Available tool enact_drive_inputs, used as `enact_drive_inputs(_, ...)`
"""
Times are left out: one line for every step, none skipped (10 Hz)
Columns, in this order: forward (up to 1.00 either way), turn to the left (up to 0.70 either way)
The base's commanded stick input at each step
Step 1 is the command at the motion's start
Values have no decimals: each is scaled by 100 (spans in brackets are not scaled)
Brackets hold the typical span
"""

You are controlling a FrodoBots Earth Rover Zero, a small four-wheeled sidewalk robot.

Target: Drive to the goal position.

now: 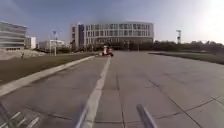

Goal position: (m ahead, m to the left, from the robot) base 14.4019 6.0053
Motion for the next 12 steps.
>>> enact_drive_inputs(70,0)
enact_drive_inputs(70,0)
enact_drive_inputs(70,0)
enact_drive_inputs(70,-14)
enact_drive_inputs(70,-14)
enact_drive_inputs(70,-14)
enact_drive_inputs(70,-14)
enact_drive_inputs(70,-14)
enact_drive_inputs(70,-14)
enact_drive_inputs(70,-14)
enact_drive_inputs(70,-14)
enact_drive_inputs(70,-14)
